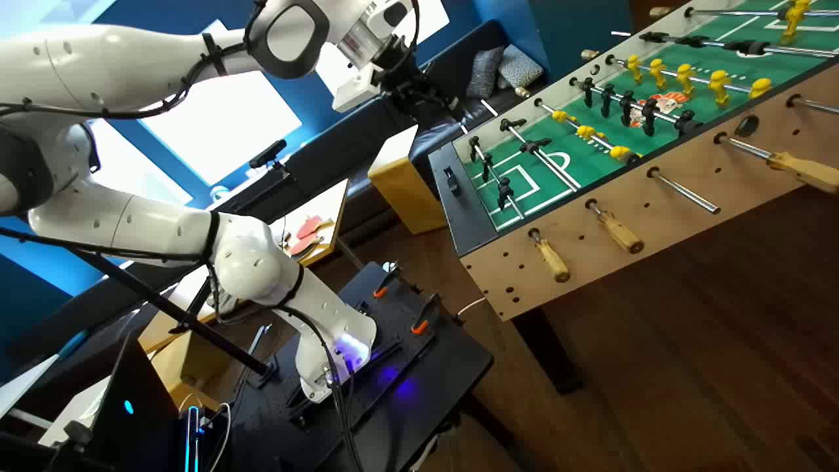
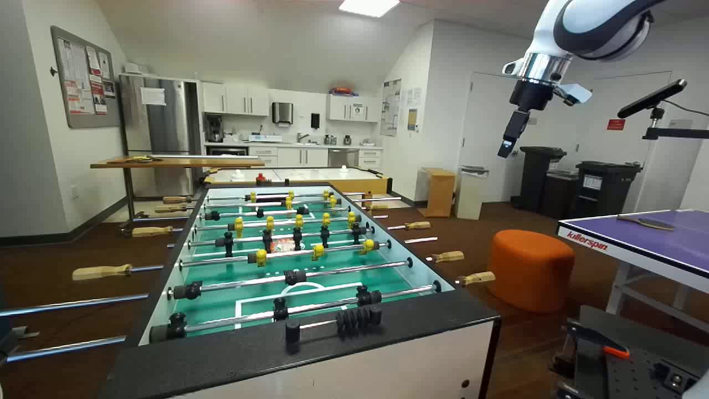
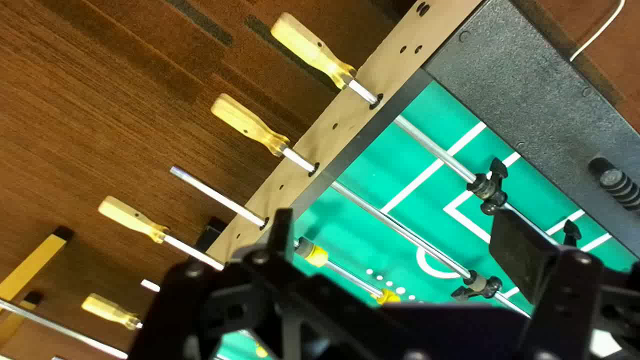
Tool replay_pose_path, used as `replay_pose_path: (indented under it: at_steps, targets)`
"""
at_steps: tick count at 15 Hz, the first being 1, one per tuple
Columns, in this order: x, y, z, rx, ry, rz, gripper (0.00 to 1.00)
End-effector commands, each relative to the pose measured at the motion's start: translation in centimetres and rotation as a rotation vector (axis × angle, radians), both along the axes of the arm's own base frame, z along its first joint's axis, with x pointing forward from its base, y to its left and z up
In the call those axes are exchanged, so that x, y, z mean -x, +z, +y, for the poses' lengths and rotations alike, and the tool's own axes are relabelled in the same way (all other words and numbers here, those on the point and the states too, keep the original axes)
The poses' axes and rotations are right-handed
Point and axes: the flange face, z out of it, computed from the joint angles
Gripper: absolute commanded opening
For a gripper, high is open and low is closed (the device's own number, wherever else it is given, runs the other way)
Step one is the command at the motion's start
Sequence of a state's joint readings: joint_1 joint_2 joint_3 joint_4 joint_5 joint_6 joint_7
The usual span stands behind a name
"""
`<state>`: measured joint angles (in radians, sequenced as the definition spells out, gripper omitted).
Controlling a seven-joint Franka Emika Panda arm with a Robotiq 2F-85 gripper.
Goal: Pull the third rod to the right
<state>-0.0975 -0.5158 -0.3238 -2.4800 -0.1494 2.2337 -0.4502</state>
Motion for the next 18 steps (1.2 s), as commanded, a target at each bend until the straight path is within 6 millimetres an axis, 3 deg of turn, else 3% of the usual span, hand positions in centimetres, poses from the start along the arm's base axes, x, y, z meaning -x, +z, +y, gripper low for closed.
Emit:
replay_pose_path:
  at_steps: [1,10,14,18]
  targets:
    - [0.0,0.1,0.0,0.000,0.000,0.001,1.00]
    - [-0.3,0.1,-0.2,-0.001,-0.020,-0.002,1.00]
    - [-0.3,-1.3,-3.8,-0.117,-0.174,-0.004,1.00]
    - [0.6,-5.6,-9.3,-0.265,-0.357,0.036,1.00]
